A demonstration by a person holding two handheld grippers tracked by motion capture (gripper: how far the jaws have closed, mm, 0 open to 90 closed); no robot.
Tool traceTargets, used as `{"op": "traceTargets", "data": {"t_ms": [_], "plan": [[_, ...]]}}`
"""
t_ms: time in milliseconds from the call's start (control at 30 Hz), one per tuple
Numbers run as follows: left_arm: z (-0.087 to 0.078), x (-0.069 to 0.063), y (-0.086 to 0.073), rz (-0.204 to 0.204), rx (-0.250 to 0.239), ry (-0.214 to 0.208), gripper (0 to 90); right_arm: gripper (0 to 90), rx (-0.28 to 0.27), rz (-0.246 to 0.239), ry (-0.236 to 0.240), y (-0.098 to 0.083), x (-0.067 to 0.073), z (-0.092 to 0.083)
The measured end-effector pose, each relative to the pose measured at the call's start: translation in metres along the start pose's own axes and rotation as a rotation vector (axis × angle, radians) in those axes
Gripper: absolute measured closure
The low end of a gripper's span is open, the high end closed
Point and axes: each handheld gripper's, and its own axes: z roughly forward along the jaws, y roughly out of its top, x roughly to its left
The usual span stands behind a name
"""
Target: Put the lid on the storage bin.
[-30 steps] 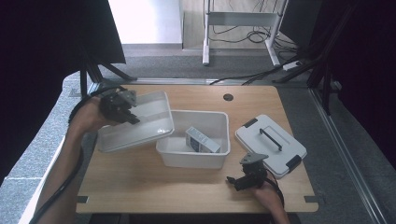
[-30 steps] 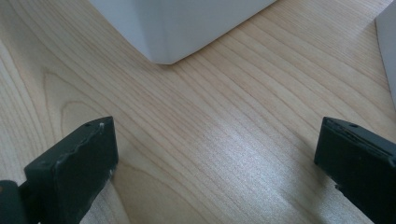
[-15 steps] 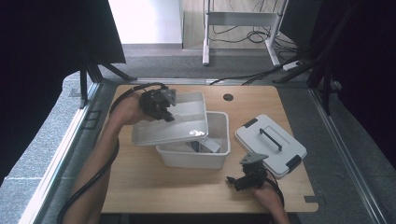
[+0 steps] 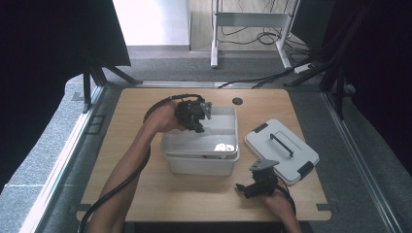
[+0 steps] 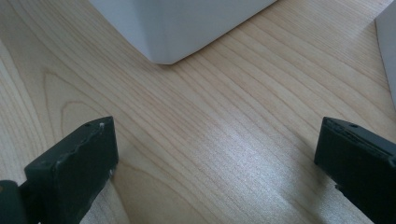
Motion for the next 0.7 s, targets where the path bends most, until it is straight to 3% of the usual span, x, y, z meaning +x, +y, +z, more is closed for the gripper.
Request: {"op": "traceTargets", "data": {"t_ms": [233,367,567,700], "plan": [[0.022,-0.002,0.001,0.009,0.023,-0.023,89.2,0.0,0.000,-0.003,-0.002,0.000,0.000,0.000],[0.027,-0.002,-0.003,-0.010,0.010,-0.033,89.2,0.0,0.000,-0.002,-0.001,0.000,0.000,0.000],[0.027,-0.001,-0.005,-0.038,-0.007,-0.030,86.9,0.0,-0.001,-0.002,0.000,0.000,0.000,0.000],[0.019,-0.001,-0.011,-0.077,-0.044,0.004,78.2,0.0,-0.001,-0.003,0.000,0.000,0.000,0.000]]}}
